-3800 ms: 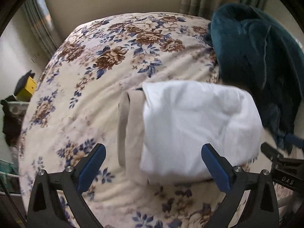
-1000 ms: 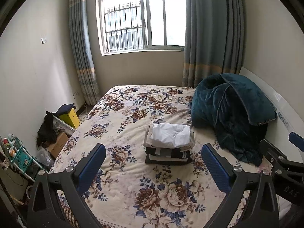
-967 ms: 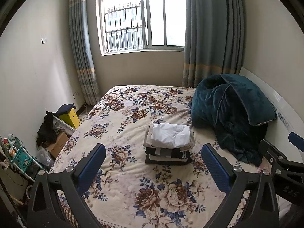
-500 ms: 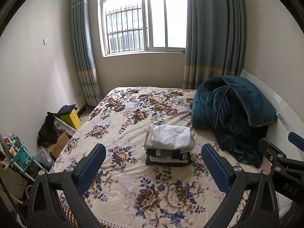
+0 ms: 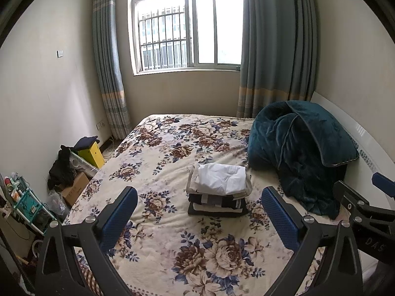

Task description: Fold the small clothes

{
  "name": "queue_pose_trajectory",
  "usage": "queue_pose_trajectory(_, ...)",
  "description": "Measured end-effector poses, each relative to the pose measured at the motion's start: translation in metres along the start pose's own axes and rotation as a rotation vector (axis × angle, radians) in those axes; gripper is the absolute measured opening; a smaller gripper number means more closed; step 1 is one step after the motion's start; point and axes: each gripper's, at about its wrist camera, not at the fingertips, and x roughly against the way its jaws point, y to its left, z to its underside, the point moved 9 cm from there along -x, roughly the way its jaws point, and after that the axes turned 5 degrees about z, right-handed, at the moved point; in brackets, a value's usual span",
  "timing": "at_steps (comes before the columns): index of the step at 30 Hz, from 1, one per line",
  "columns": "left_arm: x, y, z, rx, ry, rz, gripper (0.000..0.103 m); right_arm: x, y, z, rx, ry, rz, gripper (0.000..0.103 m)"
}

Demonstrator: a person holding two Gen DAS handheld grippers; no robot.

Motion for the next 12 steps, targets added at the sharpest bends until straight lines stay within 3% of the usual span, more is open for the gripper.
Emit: queue_pose_trajectory(12,0.0062,0.0000,0.0039,0.009,-0.019,-0.006,0.103,0.0003,0.0002,0.0001,-0.002,-0.004,0.004,0.103)
